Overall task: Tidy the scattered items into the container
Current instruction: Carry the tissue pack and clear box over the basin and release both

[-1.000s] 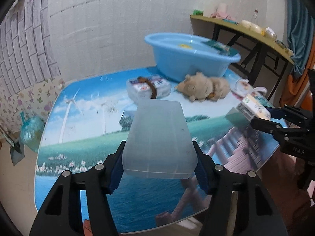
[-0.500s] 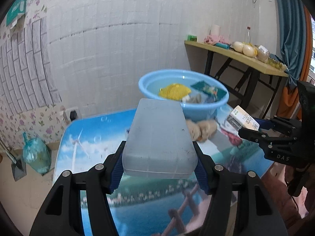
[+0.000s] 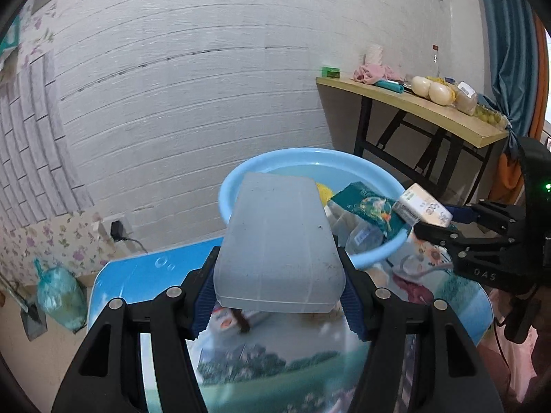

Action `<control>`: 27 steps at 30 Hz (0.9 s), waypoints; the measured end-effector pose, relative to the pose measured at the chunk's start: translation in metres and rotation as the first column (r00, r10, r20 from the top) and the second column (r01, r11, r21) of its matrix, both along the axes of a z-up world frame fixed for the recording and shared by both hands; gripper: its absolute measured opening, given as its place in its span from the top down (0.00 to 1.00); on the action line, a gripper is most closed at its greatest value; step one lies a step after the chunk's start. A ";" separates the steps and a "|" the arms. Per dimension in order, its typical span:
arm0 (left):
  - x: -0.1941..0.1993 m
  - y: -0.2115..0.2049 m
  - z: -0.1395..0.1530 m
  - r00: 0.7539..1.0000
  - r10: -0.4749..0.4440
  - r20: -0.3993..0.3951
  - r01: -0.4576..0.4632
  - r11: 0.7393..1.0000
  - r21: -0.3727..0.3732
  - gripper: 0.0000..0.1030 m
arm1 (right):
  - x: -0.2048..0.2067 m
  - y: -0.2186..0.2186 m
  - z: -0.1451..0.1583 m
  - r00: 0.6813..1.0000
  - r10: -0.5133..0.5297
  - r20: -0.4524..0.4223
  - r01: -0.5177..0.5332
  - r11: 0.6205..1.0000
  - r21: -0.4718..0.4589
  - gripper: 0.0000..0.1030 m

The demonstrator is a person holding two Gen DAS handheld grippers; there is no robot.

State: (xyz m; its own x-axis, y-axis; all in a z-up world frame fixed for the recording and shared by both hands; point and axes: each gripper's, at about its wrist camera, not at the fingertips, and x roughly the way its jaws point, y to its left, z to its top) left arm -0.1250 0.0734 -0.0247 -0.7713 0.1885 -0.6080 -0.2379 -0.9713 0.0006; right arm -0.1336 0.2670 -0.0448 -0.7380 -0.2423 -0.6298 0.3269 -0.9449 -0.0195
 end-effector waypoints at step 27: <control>-0.067 0.031 -0.020 0.998 -0.063 0.029 0.064 0.997 -0.041 0.39 | -0.058 -0.022 -0.009 0.997 0.069 -0.025 -0.070 0.995 -0.071 0.55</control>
State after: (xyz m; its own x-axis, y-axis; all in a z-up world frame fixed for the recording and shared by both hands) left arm -0.1923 0.1048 -0.0447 -0.7414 0.2102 -0.6373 -0.2993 -0.9536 0.0337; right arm -0.1914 0.2448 -0.0540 -0.7317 -0.3377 -0.5921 0.3921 -0.9190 0.0396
